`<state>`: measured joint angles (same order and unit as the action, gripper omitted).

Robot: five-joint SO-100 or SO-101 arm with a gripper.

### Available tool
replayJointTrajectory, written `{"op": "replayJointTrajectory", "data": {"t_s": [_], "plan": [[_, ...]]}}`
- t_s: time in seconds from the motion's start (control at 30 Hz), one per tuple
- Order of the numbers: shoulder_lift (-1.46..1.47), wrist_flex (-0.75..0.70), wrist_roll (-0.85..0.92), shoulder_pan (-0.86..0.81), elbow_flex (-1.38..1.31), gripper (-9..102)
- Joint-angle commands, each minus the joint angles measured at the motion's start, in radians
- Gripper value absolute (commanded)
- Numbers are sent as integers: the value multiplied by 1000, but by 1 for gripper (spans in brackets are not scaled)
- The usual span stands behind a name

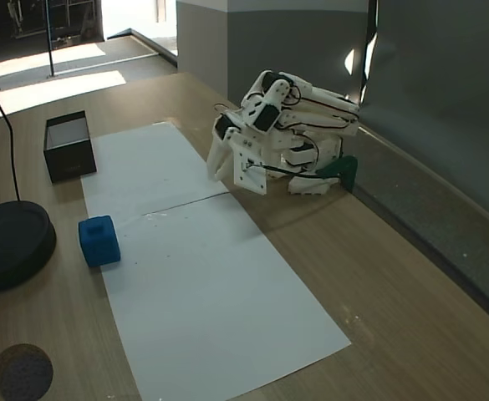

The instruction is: Grab a blue square and put it in the box.

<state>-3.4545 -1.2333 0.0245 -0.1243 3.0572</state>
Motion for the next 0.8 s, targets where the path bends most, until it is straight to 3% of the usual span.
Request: {"op": "replayJointTrajectory", "data": {"t_s": [0.0,0.2,0.37,0.63,0.77], "plan": [[-21,115,2,14,-37,0],[0,252,2,98,-146,18],[143,252,3,221,-293,20],[874,249,5,218,-753,25],[1278,173,5,221,-1075,26]]}}
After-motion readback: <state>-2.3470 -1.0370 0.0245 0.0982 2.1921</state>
